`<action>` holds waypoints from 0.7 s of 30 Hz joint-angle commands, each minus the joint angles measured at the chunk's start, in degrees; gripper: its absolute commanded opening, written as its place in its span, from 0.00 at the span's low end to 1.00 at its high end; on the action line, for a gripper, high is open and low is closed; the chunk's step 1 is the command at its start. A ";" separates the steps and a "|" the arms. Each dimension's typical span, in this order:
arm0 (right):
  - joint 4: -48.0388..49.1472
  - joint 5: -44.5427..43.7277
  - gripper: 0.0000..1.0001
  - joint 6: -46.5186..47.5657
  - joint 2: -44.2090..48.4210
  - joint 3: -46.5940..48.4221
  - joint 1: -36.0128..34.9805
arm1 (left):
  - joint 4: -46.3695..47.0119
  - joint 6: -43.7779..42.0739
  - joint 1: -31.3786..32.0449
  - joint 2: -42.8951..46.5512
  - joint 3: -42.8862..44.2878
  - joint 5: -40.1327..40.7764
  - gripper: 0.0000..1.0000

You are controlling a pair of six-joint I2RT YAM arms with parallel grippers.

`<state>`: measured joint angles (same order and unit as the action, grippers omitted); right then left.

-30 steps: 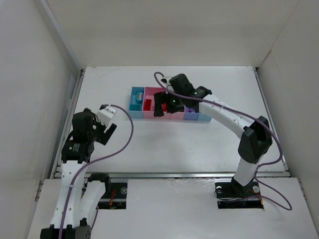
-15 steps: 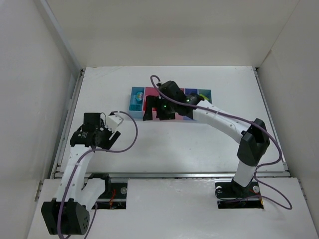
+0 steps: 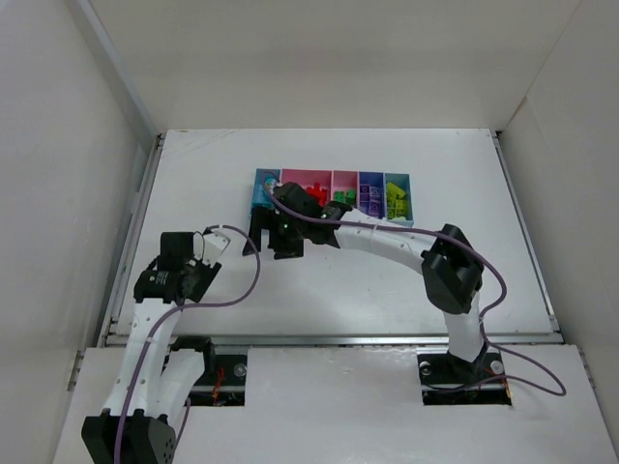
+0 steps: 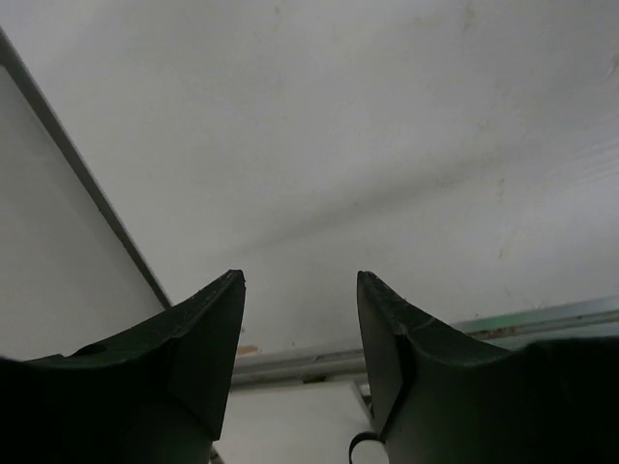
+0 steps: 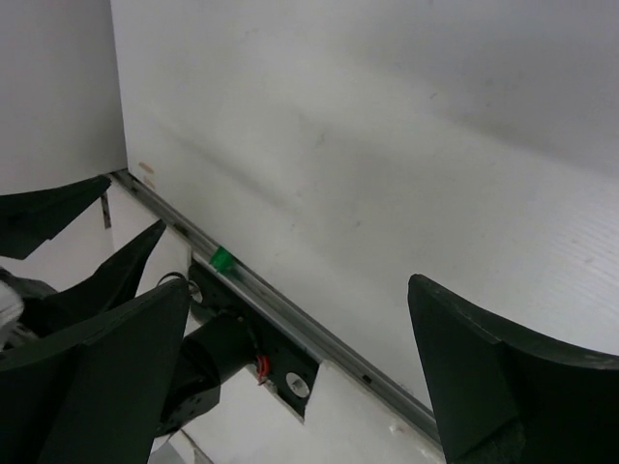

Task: Sort the legos into containers by color

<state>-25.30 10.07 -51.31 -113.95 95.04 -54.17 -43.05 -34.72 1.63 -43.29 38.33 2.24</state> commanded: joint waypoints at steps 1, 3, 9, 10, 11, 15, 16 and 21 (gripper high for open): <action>7.79 0.39 0.99 -3.35 2.59 -1.43 -0.23 | -5.90 -4.64 -0.05 0.40 -1.14 6.00 0.47; 8.95 1.01 0.99 -3.36 3.12 -2.32 -0.23 | -9.23 -10.41 -0.05 0.40 -1.15 6.02 0.52; 1.67 -3.20 0.99 8.58 4.79 2.24 -0.23 | -19.71 -26.96 -0.57 1.45 1.14 3.47 0.66; -1.04 -3.21 0.99 10.16 4.79 3.29 -0.23 | -19.71 -28.37 -0.57 1.45 1.14 2.60 0.67; -1.94 -3.91 0.99 12.53 4.79 4.17 -0.23 | -18.31 -29.17 -0.57 1.45 1.14 2.59 0.67; -5.46 -6.98 0.99 14.65 6.80 4.10 0.29 | -10.14 -22.97 -0.57 2.86 -1.41 1.98 0.69; -6.07 -8.38 0.99 15.53 7.42 3.05 0.30 | -8.82 -21.02 -0.57 3.38 -2.28 1.98 0.69; -8.53 -12.52 0.99 17.64 14.35 -3.00 4.24 | -1.97 -12.93 -0.57 3.91 -3.35 1.28 0.69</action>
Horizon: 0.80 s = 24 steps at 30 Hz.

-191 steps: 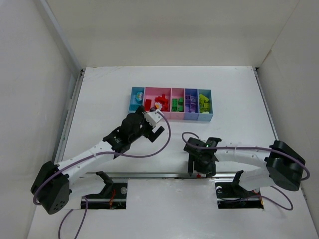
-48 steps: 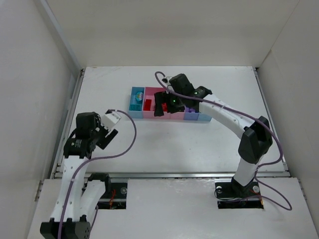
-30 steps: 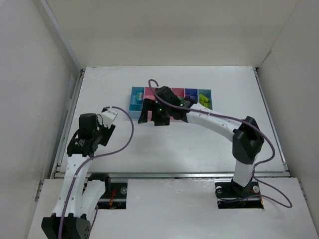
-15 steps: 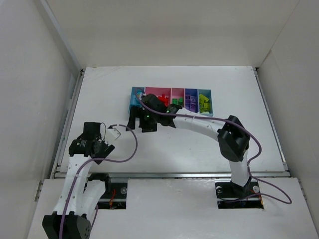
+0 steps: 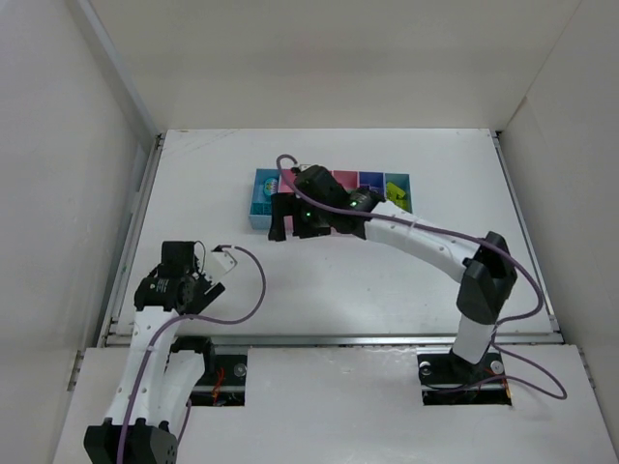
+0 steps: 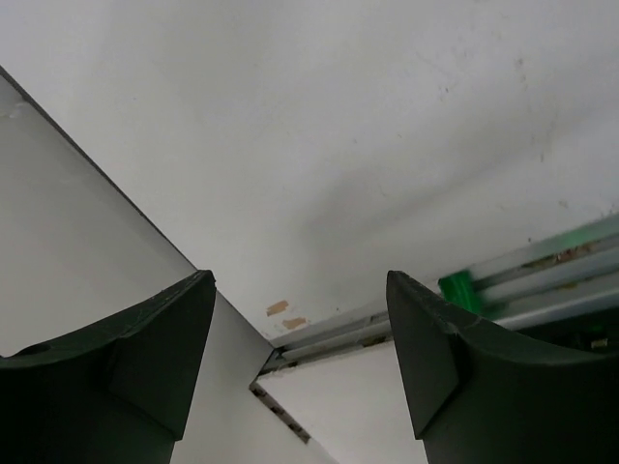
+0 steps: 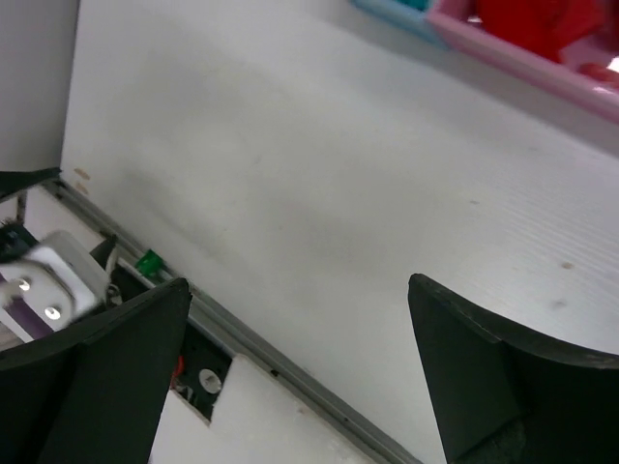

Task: Sort the legos into containers by color

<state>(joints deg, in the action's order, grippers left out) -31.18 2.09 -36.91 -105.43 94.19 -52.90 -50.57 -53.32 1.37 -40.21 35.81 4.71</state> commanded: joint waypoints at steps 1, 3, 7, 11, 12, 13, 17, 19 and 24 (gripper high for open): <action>-2.66 -4.55 0.99 3.77 6.89 -2.95 3.85 | 6.44 6.90 -0.31 0.83 -0.83 -1.19 0.69; -4.76 -6.04 0.99 3.77 8.83 -4.80 6.74 | 8.37 10.49 -0.31 0.83 -0.83 -1.19 0.69; -8.89 -9.29 0.99 5.00 13.83 -6.04 11.50 | 12.50 13.41 -1.98 3.20 -0.83 -1.81 0.74; -12.50 -12.72 0.99 6.14 17.08 -6.04 15.19 | 17.50 20.94 -1.98 3.73 -0.83 -0.23 0.75; -13.02 -13.24 0.99 6.14 17.62 -6.04 15.90 | 17.52 22.28 -1.98 4.25 -0.83 -0.84 0.77; -13.03 -13.77 0.99 6.14 18.15 -6.04 17.12 | 18.48 23.34 -1.98 4.26 -0.83 -0.84 0.77; -13.73 -15.71 1.00 6.14 20.09 -6.04 18.97 | 21.73 26.59 -2.51 5.49 -0.83 -2.60 0.78; -13.73 -15.71 1.00 4.83 21.49 -6.04 19.68 | 24.36 26.60 -2.51 6.02 -1.35 -2.60 0.78; -13.21 -18.78 1.00 3.51 24.03 -6.56 20.21 | 30.43 28.44 -2.51 6.63 -1.36 -3.91 0.78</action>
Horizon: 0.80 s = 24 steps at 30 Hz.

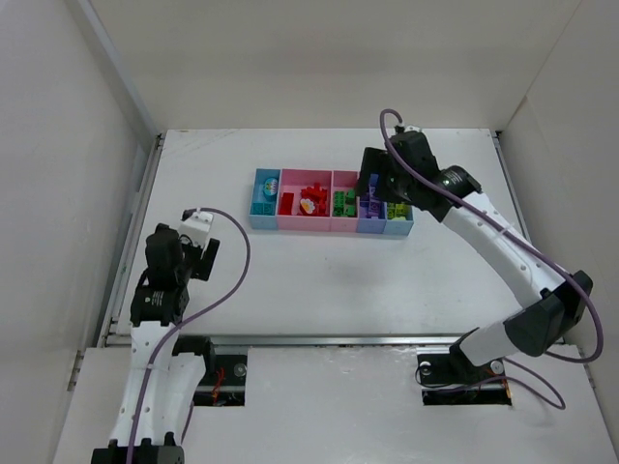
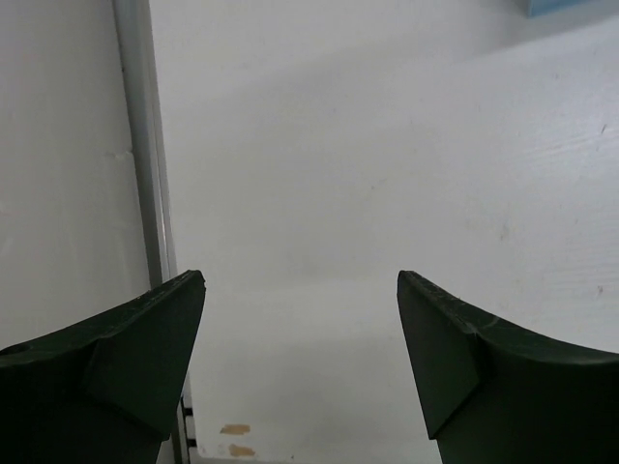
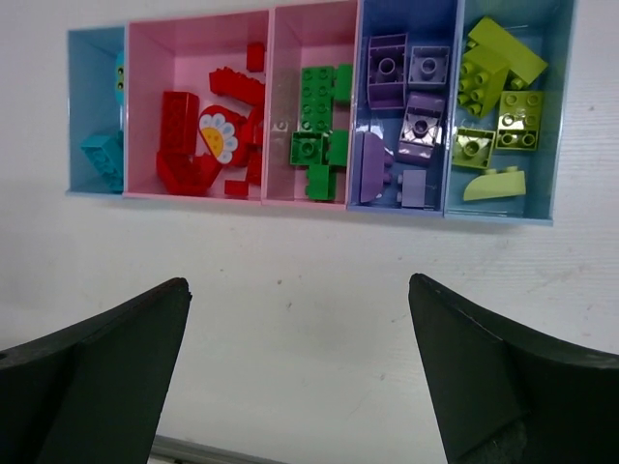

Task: Sort the legos into containers by color

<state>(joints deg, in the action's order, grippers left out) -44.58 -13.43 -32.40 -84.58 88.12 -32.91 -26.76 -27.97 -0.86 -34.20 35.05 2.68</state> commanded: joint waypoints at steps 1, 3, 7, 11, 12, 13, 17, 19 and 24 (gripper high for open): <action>0.19 -3.88 1.00 -1.69 4.58 -0.49 0.21 | 8.38 3.79 -0.28 0.62 0.01 -1.89 0.78; 0.90 -5.54 1.00 -1.70 6.26 -2.24 0.21 | 10.23 4.32 -0.28 0.10 0.02 -3.38 0.78; 3.61 -7.83 1.00 -1.70 10.48 -5.32 0.74 | 14.80 5.73 -0.28 -1.13 0.02 -3.91 0.78; 5.11 -10.11 1.00 -2.23 13.11 -6.64 1.26 | 17.26 6.78 -0.28 -3.33 0.02 -3.91 0.78; 5.81 -10.65 1.00 -1.70 13.64 -6.64 1.26 | 18.05 7.31 -0.28 -4.20 0.02 -3.91 0.78; 5.82 -11.78 1.00 -1.70 13.65 -6.64 1.26 | 18.06 7.31 -0.28 -4.74 0.02 -3.91 0.78; 5.82 -13.98 1.00 -1.70 14.17 -6.12 1.26 | 19.12 9.33 -0.28 -7.02 1.16 -3.29 0.78; 5.82 -14.61 1.00 -1.08 14.18 -6.11 1.26 | 19.12 10.03 -0.28 -7.64 1.69 -3.29 0.78; 5.82 -16.53 1.00 0.76 14.18 -6.11 1.26 | 19.64 11.17 -0.28 -8.26 1.69 -2.77 0.78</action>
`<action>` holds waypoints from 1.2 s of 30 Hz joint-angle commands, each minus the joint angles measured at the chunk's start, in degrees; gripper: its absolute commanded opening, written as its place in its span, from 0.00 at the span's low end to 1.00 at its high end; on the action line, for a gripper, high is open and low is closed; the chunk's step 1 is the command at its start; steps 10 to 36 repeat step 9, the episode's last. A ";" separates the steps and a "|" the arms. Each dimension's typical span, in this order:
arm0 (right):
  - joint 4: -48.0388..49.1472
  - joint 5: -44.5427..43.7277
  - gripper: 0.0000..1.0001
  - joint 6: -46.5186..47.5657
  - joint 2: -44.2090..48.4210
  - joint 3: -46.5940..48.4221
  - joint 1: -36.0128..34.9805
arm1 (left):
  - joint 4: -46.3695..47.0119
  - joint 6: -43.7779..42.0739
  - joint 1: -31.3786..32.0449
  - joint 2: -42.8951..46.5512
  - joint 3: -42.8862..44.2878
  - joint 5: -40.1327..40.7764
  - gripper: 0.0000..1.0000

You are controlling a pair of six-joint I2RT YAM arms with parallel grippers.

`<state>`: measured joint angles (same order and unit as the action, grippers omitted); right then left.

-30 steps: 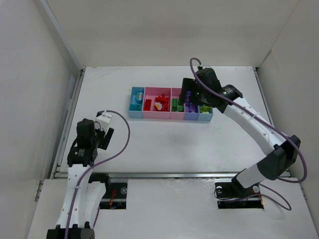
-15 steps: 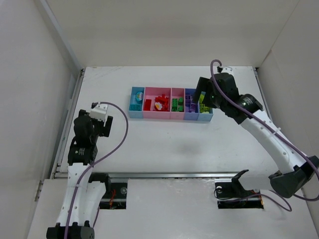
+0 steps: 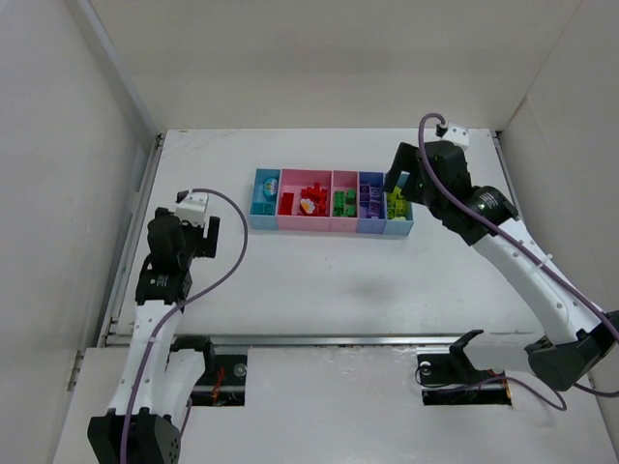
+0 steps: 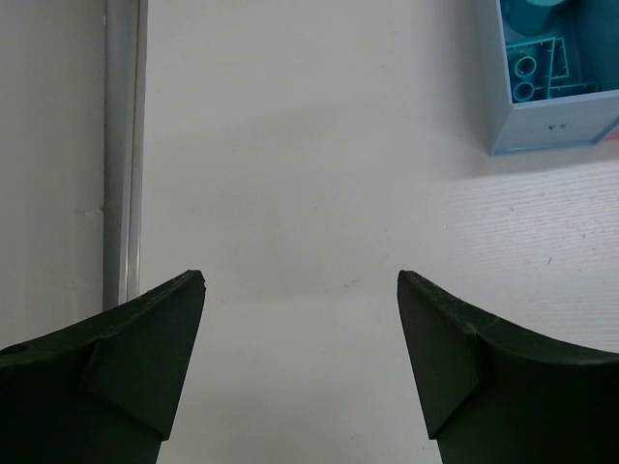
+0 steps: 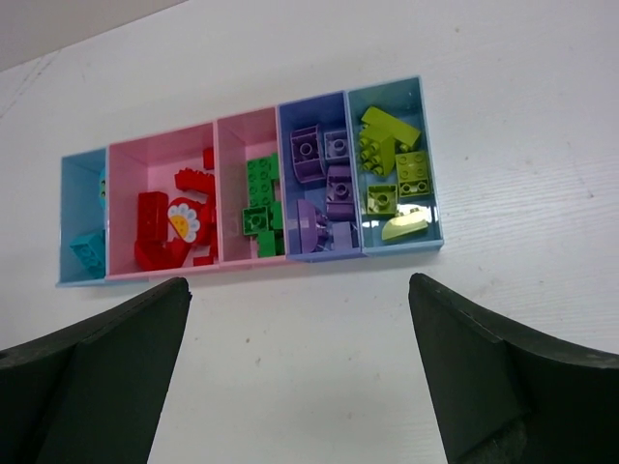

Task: Sort the legos into containers by color

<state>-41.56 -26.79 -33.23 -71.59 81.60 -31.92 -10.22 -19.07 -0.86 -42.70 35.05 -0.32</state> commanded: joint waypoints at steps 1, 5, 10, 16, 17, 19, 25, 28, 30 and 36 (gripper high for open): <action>2.80 -3.18 1.00 1.59 1.71 0.40 0.28 | 3.10 2.28 -0.28 0.25 1.69 0.23 0.78; 2.80 -5.29 1.00 3.17 1.72 0.40 0.28 | 3.63 2.81 -0.28 -0.28 1.69 0.23 0.79; 5.07 -5.29 1.00 6.24 3.99 -1.09 0.28 | 3.63 3.34 -0.28 -0.28 1.69 0.23 0.79; 5.07 -5.29 1.00 6.24 3.99 -1.09 0.28 | 3.63 3.34 -0.28 -0.28 1.69 0.23 0.79; 5.07 -5.29 1.00 6.24 3.99 -1.09 0.28 | 3.63 3.34 -0.28 -0.28 1.69 0.23 0.79; 5.07 -5.29 1.00 6.24 3.99 -1.09 0.28 | 3.63 3.34 -0.28 -0.28 1.69 0.23 0.79; 5.07 -5.29 1.00 6.24 3.99 -1.09 0.28 | 3.63 3.34 -0.28 -0.28 1.69 0.23 0.79; 5.07 -5.29 1.00 6.24 3.99 -1.09 0.28 | 3.63 3.34 -0.28 -0.28 1.69 0.23 0.79; 5.07 -5.29 1.00 6.24 3.99 -1.09 0.28 | 3.63 3.34 -0.28 -0.28 1.69 0.23 0.79; 5.07 -5.29 1.00 6.24 3.99 -1.09 0.28 | 3.63 3.34 -0.28 -0.28 1.69 0.23 0.79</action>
